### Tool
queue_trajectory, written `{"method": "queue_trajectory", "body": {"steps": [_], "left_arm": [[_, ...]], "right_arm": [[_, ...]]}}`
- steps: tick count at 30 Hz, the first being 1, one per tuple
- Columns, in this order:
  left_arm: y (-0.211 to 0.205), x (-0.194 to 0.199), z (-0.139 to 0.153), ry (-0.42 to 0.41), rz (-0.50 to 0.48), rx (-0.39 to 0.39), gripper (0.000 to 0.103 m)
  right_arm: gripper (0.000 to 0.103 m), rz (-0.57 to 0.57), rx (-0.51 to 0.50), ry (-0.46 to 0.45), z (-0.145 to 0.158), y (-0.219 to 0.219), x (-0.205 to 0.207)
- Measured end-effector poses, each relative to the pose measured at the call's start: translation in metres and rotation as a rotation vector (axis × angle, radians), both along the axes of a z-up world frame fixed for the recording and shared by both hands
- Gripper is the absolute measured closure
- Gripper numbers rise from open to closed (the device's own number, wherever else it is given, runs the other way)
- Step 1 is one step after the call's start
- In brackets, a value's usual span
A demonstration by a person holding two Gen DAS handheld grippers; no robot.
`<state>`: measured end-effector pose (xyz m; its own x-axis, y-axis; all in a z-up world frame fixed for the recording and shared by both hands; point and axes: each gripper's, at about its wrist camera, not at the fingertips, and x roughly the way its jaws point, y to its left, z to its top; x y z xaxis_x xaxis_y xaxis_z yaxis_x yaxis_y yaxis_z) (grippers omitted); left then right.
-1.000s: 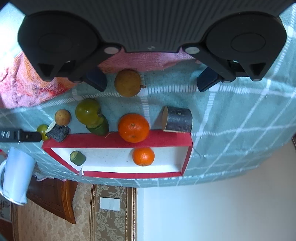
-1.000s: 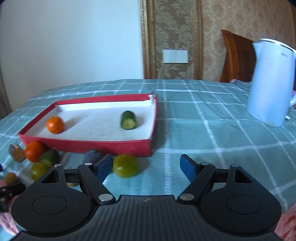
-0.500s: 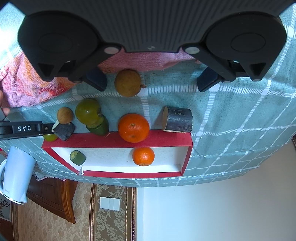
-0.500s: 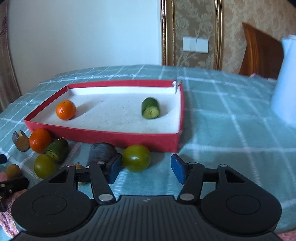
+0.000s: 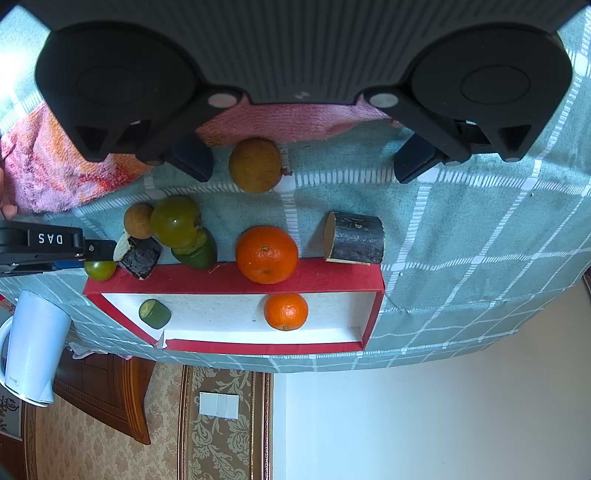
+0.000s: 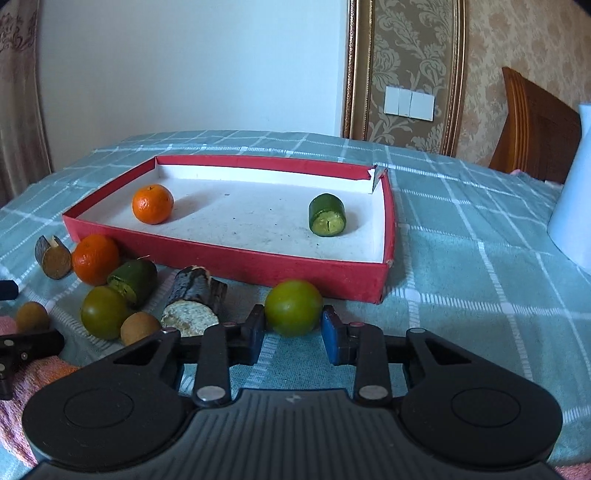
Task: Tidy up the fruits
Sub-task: 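Carry the green lime into the red tray and open the right gripper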
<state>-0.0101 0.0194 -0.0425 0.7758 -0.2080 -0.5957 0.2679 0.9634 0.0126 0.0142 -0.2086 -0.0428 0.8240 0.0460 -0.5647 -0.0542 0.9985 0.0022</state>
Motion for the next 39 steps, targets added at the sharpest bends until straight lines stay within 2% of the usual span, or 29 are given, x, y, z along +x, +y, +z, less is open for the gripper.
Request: {"method": "queue_trajectory", "body": {"steps": [6, 15, 27, 39], "left_arm": [[0.0, 0.0, 0.0, 0.0, 0.0, 0.0, 0.0], [0.0, 0.0, 0.0, 0.0, 0.0, 0.0, 0.0], [0.0, 0.0, 0.0, 0.0, 0.0, 0.0, 0.0], [0.0, 0.0, 0.0, -0.001, 0.0, 0.0, 0.0]], "right_arm": [[0.071, -0.021, 0.014, -0.006, 0.002, -0.003, -0.003], [0.071, -0.038, 0.034, -0.083, 0.024, -0.007, -0.011], [0.071, -0.028, -0.029, -0.095, 0.036, 0.007, 0.017], [0.071, 0.006, -0.085, -0.075, 0.034, 0.027, 0.053]]}}
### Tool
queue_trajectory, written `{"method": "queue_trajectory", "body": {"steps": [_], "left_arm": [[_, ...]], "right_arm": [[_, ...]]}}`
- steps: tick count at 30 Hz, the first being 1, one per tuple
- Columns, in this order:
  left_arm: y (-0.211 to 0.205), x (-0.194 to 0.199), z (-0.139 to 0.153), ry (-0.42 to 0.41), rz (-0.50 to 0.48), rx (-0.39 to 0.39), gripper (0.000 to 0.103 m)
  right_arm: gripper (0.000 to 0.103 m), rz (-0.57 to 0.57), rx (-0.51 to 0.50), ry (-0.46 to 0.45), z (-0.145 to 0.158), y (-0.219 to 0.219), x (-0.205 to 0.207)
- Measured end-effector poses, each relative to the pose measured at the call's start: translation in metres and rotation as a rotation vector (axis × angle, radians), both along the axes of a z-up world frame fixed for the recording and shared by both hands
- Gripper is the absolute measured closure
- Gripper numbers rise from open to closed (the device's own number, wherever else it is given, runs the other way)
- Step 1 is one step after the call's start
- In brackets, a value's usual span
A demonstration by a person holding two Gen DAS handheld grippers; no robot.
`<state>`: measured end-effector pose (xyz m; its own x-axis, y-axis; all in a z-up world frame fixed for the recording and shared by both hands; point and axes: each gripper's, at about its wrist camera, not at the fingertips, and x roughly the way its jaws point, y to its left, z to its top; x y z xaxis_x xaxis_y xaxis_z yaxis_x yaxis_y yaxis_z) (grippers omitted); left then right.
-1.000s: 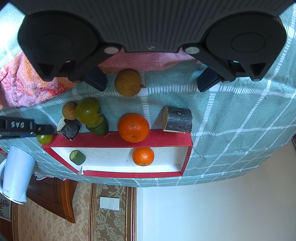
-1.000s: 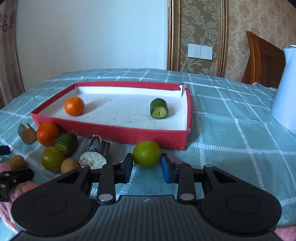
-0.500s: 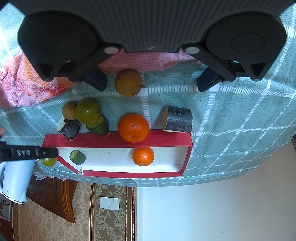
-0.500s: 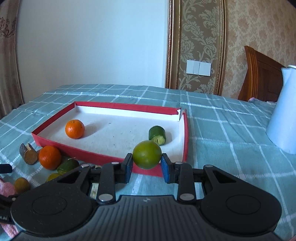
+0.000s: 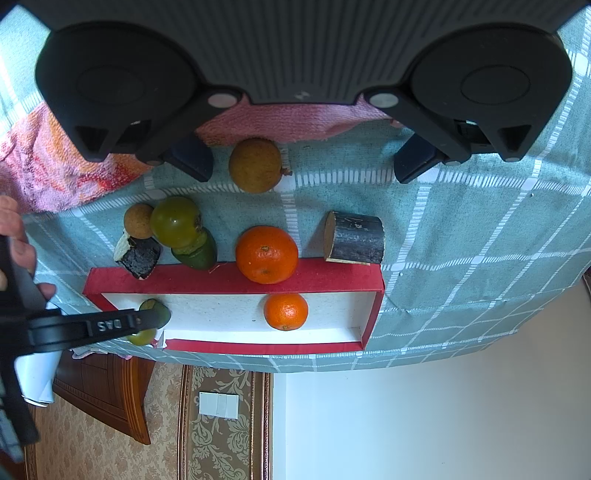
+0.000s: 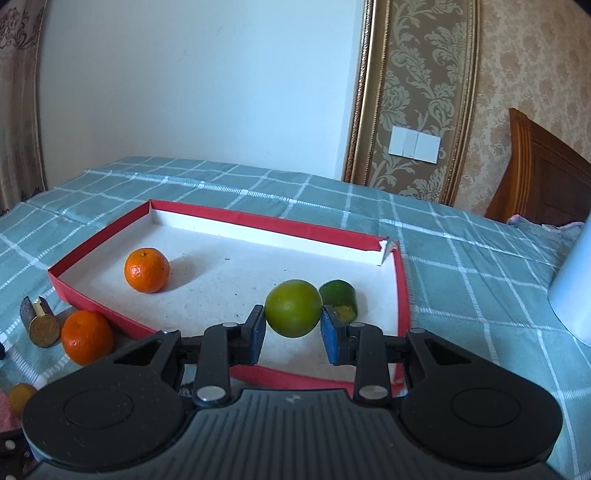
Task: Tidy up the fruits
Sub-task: 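Carry the green lime into the red tray and open the right gripper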
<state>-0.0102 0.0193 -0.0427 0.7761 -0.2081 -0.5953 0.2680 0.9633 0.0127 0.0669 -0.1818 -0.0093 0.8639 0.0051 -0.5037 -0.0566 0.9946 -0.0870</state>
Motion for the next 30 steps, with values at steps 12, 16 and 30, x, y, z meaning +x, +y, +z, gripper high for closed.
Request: {"method": "queue_trajectory", "body": {"steps": [12, 16, 30], "left_arm": [[0.0, 0.0, 0.0, 0.0, 0.0, 0.0, 0.0], [0.0, 0.0, 0.0, 0.0, 0.0, 0.0, 0.0], [0.0, 0.0, 0.0, 0.0, 0.0, 0.0, 0.0]], "right_arm": [[0.071, 0.023, 0.018, 0.07, -0.008, 0.012, 0.034], [0.071, 0.015, 0.03, 0.118, -0.015, 0.016, 0.055], [0.071, -0.047, 0.042, 0.124, -0.022, 0.017, 0.088]]}}
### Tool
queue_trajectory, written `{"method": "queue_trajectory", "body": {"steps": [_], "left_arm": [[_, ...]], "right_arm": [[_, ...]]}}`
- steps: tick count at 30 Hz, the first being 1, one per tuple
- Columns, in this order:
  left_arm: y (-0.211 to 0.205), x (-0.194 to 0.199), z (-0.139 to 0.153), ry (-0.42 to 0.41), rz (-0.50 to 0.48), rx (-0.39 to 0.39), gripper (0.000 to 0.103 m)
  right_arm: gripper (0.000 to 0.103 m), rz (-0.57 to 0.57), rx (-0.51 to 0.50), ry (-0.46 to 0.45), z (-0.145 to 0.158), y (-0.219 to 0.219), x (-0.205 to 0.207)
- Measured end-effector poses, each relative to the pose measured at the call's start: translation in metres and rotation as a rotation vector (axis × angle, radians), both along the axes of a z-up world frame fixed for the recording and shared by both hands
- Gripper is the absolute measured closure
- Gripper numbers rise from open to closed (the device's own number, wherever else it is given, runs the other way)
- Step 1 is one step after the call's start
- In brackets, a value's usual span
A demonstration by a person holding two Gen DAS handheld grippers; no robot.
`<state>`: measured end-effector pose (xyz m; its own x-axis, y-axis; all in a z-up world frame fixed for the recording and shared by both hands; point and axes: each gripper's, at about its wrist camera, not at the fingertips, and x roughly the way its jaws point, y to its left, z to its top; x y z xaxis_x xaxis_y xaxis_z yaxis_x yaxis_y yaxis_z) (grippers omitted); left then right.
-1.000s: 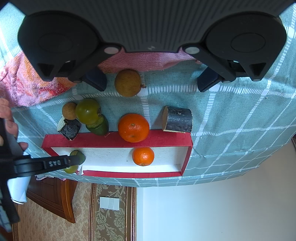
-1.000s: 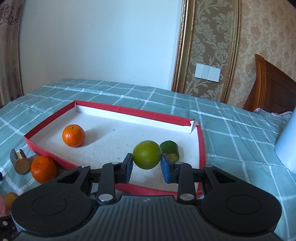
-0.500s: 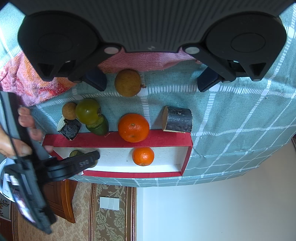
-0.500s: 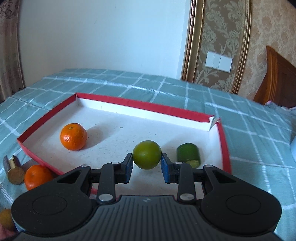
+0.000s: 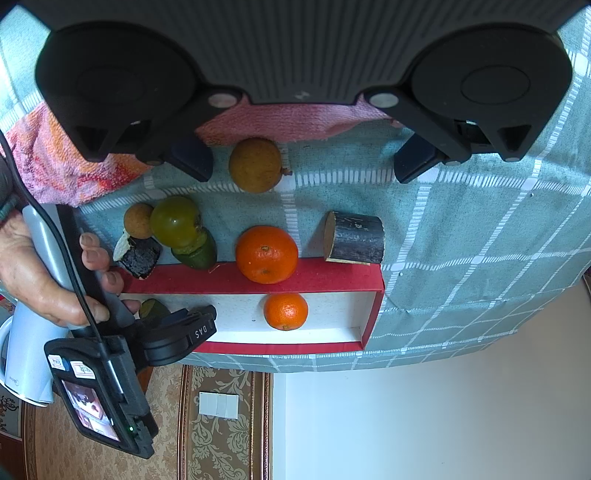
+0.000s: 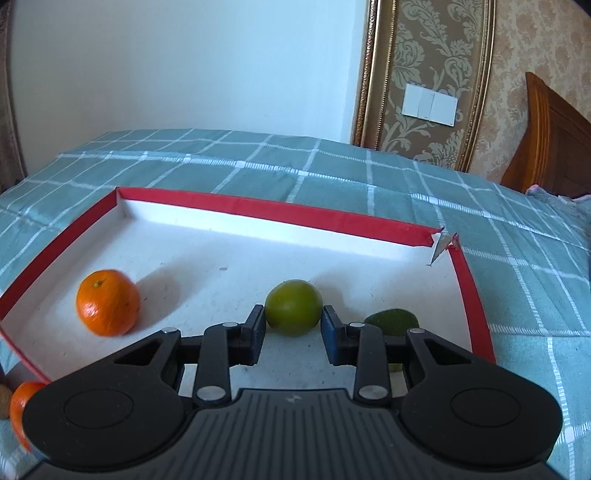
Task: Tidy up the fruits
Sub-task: 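Carry the green lime into the red tray and open the right gripper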
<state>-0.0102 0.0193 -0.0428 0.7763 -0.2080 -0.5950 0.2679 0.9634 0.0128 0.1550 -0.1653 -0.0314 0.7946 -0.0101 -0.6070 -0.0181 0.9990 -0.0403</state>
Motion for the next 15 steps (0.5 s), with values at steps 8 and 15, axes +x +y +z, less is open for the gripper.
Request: {"method": "queue_trajectory", "body": {"steps": [8, 15], "left_arm": [[0.0001, 0.0, 0.0, 0.0, 0.0, 0.0, 0.0], [0.0, 0.0001, -0.0001, 0.0, 0.0, 0.0, 0.0]], "right_arm": [[0.071, 0.006, 0.006, -0.004, -0.0007, -0.0022, 0.0007], [0.059, 0.009, -0.019, -0.01, -0.0011, 0.0, -0.0043]]}}
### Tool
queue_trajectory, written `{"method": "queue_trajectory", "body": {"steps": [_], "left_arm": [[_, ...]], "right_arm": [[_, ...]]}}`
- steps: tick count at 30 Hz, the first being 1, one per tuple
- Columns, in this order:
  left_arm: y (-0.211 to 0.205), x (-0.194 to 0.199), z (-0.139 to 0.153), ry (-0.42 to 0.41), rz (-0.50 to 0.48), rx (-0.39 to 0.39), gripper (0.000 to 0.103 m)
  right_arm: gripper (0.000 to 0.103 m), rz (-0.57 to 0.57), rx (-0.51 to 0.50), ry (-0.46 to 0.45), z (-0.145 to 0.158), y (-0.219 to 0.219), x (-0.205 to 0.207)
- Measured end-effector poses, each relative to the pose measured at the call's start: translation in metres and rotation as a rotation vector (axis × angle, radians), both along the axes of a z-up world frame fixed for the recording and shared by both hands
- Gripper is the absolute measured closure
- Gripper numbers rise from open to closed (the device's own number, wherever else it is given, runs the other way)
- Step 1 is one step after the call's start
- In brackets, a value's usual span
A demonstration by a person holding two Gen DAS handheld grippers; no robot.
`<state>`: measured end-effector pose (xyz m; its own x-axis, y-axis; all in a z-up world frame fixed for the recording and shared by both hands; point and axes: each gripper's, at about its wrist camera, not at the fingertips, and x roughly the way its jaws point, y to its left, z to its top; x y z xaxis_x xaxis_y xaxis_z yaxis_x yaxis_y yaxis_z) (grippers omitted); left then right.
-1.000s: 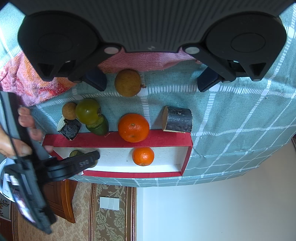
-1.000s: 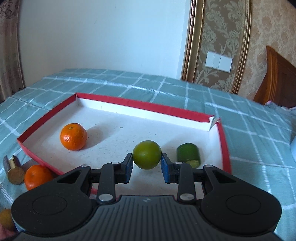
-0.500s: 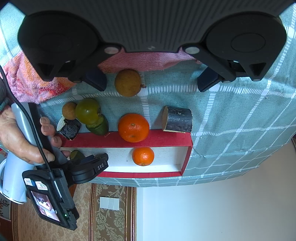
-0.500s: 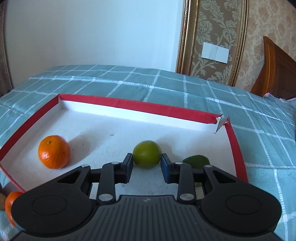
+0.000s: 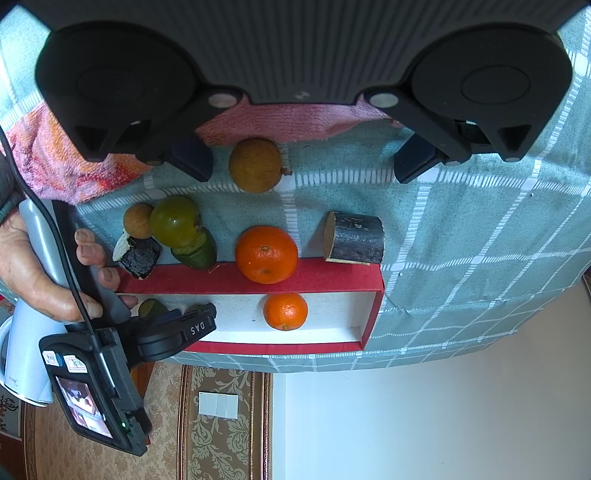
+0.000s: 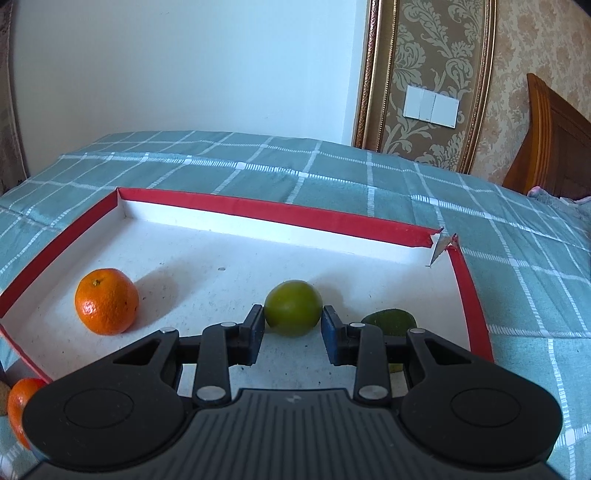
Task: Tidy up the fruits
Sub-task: 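Carry the green lime into the red tray and open the right gripper, then lower the left gripper to the brown longan and close on it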
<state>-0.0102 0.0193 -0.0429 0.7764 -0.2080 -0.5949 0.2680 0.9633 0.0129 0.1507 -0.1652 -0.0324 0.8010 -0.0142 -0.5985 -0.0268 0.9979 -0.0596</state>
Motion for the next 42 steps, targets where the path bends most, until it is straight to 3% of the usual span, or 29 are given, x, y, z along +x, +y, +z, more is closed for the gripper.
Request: {"method": "queue_trajectory", "body": {"steps": [2, 11, 16, 21, 28, 31, 38, 42], "left_arm": [[0.0, 0.0, 0.0, 0.0, 0.0, 0.0, 0.0], [0.0, 0.0, 0.0, 0.0, 0.0, 0.0, 0.0], [0.0, 0.0, 0.0, 0.0, 0.0, 0.0, 0.0], [0.0, 0.0, 0.0, 0.0, 0.0, 0.0, 0.0], [0.0, 0.0, 0.0, -0.001, 0.0, 0.0, 0.0], [0.0, -0.001, 0.0, -0.006, 0.0, 0.006, 0.0], [-0.009, -0.012, 0.003, -0.086, -0.012, 0.066, 0.0], [-0.015, -0.02, 0.003, -0.142, -0.047, 0.097, 0.02]], "right_arm": [[0.051, -0.003, -0.002, -0.002, 0.0, 0.0, -0.002], [0.05, 0.005, 0.01, 0.001, 0.0, -0.003, -0.012], [0.04, -0.004, 0.008, -0.028, 0.003, -0.006, -0.028], [0.039, -0.013, 0.017, -0.056, 0.009, -0.011, -0.043], [0.039, -0.023, 0.043, -0.095, 0.02, -0.032, -0.088], [0.033, -0.032, 0.04, -0.131, 0.019, -0.043, -0.112], [0.032, -0.042, 0.039, -0.143, 0.006, -0.053, -0.138], [0.032, -0.024, 0.022, -0.131, 0.002, -0.047, -0.138]]}}
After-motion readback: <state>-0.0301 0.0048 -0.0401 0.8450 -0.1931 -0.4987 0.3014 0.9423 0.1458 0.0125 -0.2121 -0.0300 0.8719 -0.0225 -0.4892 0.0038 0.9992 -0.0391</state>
